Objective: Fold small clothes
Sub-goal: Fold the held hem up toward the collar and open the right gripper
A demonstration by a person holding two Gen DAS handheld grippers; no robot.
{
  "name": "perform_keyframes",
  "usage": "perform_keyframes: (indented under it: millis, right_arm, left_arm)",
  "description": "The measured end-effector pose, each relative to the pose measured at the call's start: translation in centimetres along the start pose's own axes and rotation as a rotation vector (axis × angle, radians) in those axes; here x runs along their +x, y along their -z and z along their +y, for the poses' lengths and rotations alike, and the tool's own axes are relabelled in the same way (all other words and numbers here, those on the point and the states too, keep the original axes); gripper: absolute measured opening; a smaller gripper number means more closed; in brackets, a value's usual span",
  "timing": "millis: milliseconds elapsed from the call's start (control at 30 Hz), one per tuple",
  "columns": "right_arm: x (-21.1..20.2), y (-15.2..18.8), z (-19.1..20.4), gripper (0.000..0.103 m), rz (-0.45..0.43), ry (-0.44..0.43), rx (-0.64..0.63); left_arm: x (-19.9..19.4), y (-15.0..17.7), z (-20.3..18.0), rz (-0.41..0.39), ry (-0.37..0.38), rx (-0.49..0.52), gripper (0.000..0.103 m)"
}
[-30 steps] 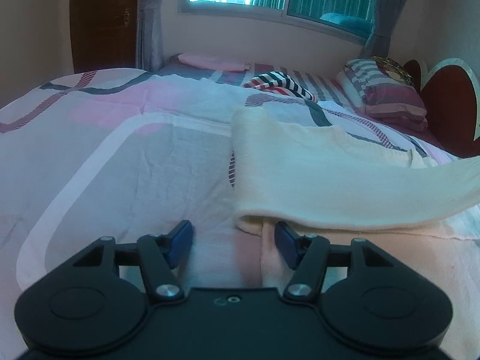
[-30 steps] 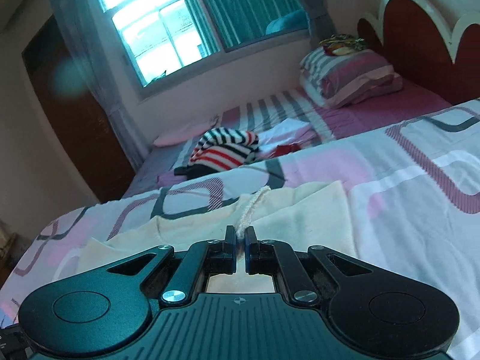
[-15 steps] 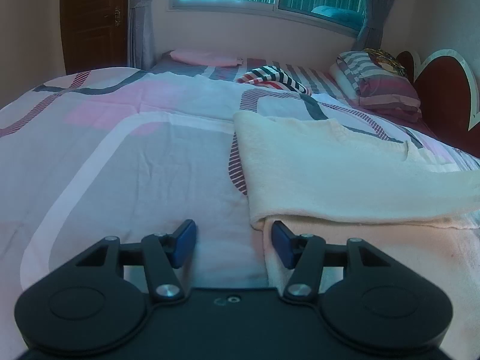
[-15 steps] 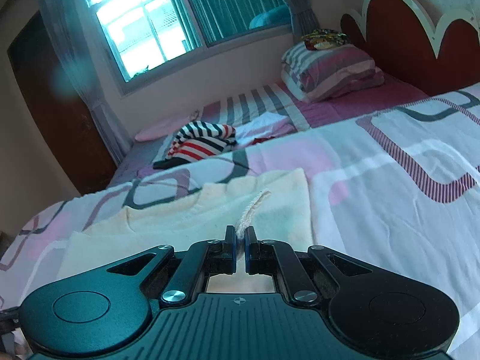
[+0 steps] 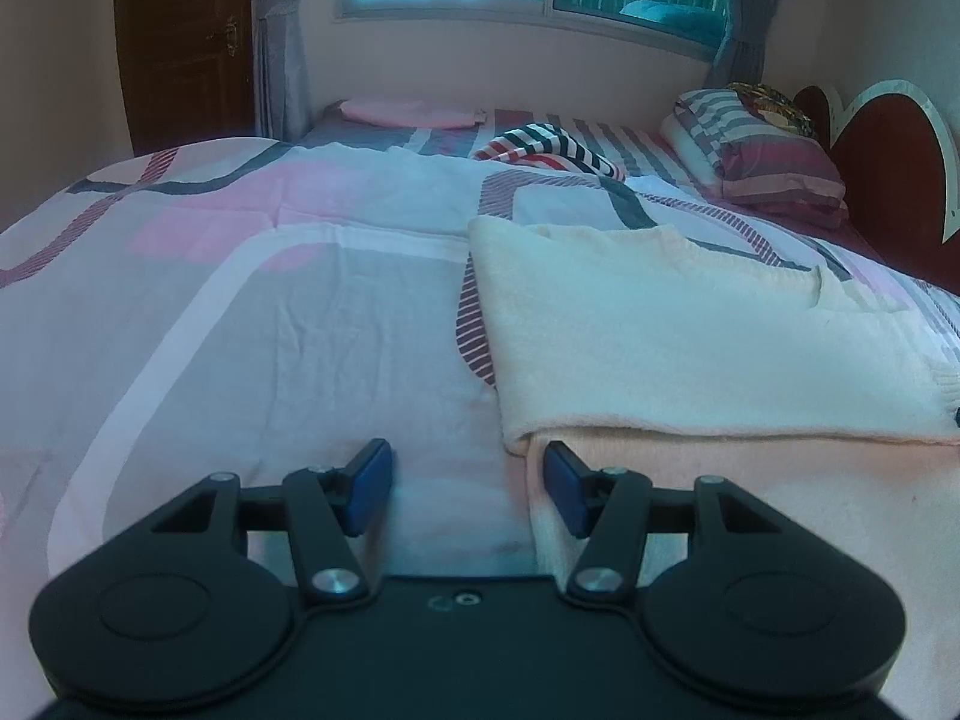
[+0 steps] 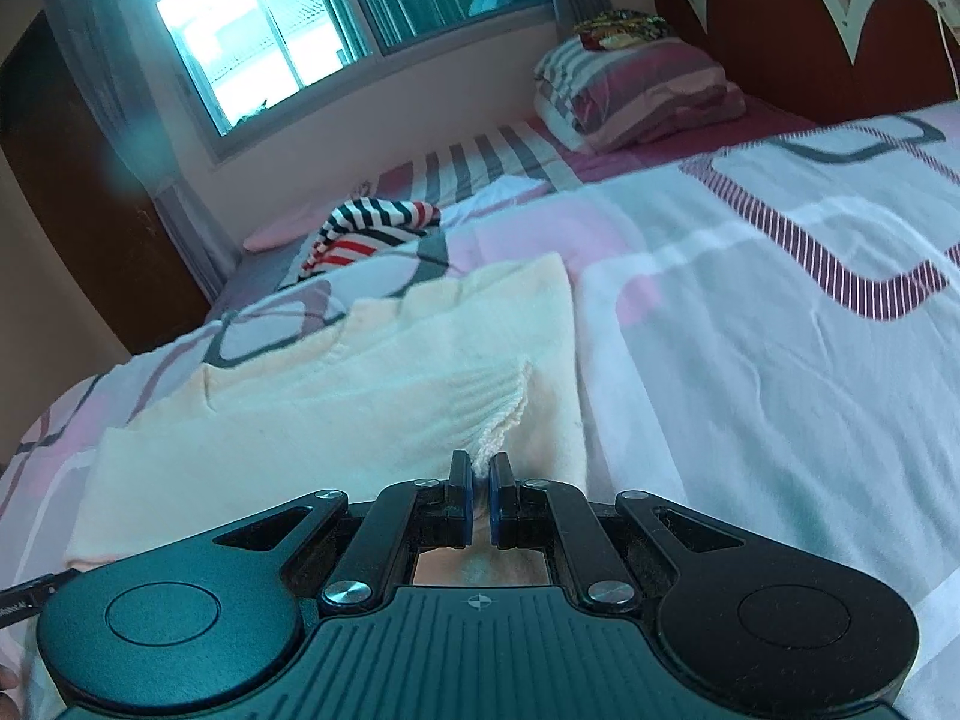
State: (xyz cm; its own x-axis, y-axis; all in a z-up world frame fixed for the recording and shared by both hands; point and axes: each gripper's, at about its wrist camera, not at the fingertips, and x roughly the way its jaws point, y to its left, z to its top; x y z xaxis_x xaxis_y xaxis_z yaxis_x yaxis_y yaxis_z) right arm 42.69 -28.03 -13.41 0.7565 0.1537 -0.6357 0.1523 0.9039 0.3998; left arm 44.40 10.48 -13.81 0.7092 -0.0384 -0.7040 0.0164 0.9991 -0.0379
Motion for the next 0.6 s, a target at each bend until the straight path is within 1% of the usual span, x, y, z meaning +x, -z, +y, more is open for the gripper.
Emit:
perform_keyframes:
  millis: [67,133,167,233,267,300,333,367,400,467,500,533,567,600]
  right_arm:
    - [0.3,0.1,-0.3,0.004,0.002,-0.008,0.0]
    - [0.2,0.1,-0.4,0.004,-0.002,-0.003,-0.014]
    - [-0.1,0.0,-0.5,0.005,-0.011,0.012,-0.011]
    - [-1.7,-0.3,-0.8,0.006,-0.067,0.1,0.018]
    - [-2.6,-0.4,-0.8,0.006,-0.104,0.114,0.025]
    - [-2.9,-0.4,-0.3,0.006,-0.114,0.08,0.02]
    - [-2.6,-0.4,0.8,0.006,-0.099,0.045,0.0]
    - [-1.9,-0.3,2.3,0.006,-0.082,0.021,-0.035]
    - [-0.9,0.0,4.1,0.006,-0.061,-0.01,-0.082]
    - [1.0,0.9,7.1,0.006,-0.012,-0.076,-0.144]
    - [1.8,1.5,8.2,0.006,0.016,-0.09,-0.175]
    - [2.5,2.0,8.7,0.006,0.04,-0.08,-0.2]
    - [2.7,2.3,8.6,0.006,0.048,-0.06,-0.213]
    - [2.6,2.3,7.6,0.005,0.043,-0.03,-0.205]
  left_arm:
    - [0.0,0.0,-0.1,0.0,-0.001,0.003,0.055]
    - [-0.3,0.2,-0.1,-0.001,0.004,0.021,0.057]
    - [-0.9,0.4,0.2,-0.016,-0.001,0.019,0.06]
    - [-2.5,0.4,0.2,-0.08,-0.005,0.019,0.061]
    - [-3.0,0.1,-0.4,-0.103,0.003,0.026,0.061]
    - [-3.1,-0.5,-1.5,-0.115,0.02,0.044,0.061]
    - [-2.8,-1.1,-3.2,-0.119,0.041,0.075,0.063]
    - [-2.3,-1.6,-4.8,-0.116,0.067,0.108,0.071]
    - [-1.6,-2.0,-6.8,-0.097,0.097,0.142,0.075]
    - [-0.1,-2.2,-9.8,-0.066,0.143,0.19,0.076]
    - [0.7,-1.9,-10.8,-0.049,0.143,0.218,0.077]
    - [1.5,-1.4,-10.9,-0.031,0.126,0.239,0.077]
    - [1.9,-1.0,-10.3,-0.015,0.124,0.247,0.077]
    - [1.8,-0.7,-9.3,-0.021,0.132,0.243,0.077]
